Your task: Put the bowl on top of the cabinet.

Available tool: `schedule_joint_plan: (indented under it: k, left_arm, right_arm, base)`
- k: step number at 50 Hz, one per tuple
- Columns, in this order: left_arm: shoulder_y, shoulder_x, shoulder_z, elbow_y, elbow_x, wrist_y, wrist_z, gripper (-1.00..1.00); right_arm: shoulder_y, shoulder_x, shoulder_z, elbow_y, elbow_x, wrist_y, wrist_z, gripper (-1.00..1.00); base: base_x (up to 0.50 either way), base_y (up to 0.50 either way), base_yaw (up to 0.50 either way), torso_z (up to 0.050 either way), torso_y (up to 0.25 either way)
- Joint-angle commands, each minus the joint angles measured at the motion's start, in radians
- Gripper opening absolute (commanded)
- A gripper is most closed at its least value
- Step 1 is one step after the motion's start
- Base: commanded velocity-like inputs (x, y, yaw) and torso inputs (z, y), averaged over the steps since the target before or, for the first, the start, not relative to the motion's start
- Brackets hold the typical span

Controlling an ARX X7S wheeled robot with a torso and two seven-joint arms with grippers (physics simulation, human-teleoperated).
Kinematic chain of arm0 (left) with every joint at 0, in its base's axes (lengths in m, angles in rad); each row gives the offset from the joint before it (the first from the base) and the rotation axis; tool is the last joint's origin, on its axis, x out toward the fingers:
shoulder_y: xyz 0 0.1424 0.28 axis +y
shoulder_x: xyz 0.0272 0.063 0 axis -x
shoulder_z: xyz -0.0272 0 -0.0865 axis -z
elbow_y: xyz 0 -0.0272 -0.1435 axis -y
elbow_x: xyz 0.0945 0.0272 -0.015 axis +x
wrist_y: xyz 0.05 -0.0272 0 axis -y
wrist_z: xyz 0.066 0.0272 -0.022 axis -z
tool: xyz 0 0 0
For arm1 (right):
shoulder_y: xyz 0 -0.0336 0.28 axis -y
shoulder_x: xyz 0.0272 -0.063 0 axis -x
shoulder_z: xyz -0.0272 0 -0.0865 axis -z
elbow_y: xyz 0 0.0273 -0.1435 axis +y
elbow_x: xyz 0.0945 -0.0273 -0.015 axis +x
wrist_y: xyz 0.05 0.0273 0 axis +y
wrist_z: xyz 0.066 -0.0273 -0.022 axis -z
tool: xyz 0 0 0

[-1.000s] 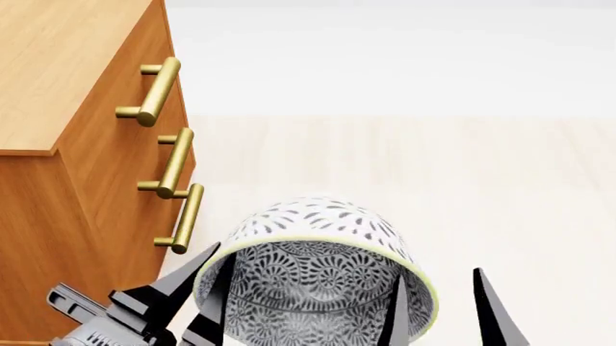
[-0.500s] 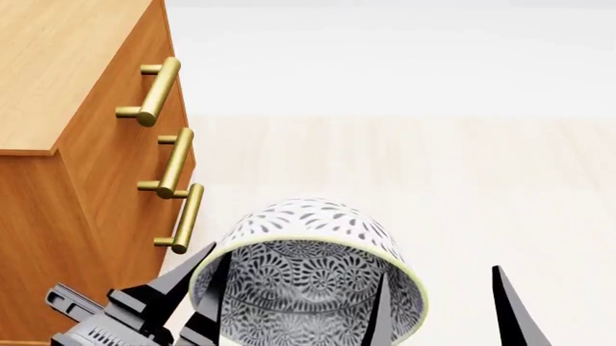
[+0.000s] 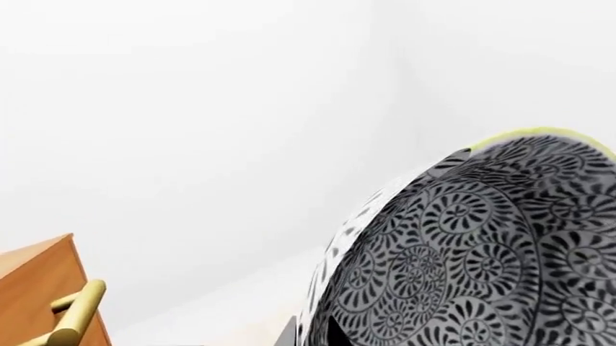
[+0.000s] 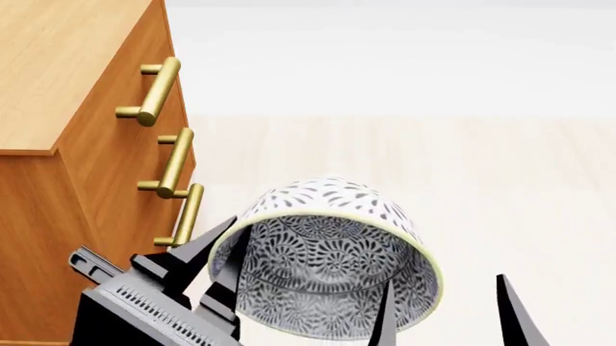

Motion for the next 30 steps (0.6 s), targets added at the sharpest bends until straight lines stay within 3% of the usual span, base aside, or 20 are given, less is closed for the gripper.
schedule_joint_plan:
  k: [1,7,17,23,30]
  left_arm:
    - [-0.111,0.029,-0.004,-0.070,-0.023,-0.050,0.040,-1.00]
    - [-0.200,0.062,-0.001,-0.119,-0.012,-0.177,0.018,-1.00]
    - [-0.319,0.104,0.072,-0.218,0.072,-0.252,-0.026,-1.00]
    - [-0.418,0.130,0.119,-0.256,0.089,-0.343,-0.006,-1.00]
    - [-0.549,0.175,0.170,-0.354,0.114,-0.401,0.015,-1.00]
  right_arm:
    - [-0.017,0.002,0.007,0.035,0.041,-0.047,-0.016,1.00]
    - [-0.040,0.002,0.020,0.059,0.089,-0.105,-0.034,1.00]
    - [-0.083,0.001,0.040,0.115,0.230,-0.226,-0.093,1.00]
    - [-0.120,-0.003,0.058,0.160,0.329,-0.327,-0.155,1.00]
    - [-0.120,0.003,0.071,0.162,0.362,-0.334,-0.160,1.00]
  base:
    - [0.00,0.00,0.00,0.000,0.000]
    - [0.00,0.00,0.00,0.000,0.002]
    - [0.00,0.00,0.00,0.000,0.000]
    - [0.00,0.00,0.00,0.000,0.000]
    - [0.00,0.00,0.00,0.000,0.001]
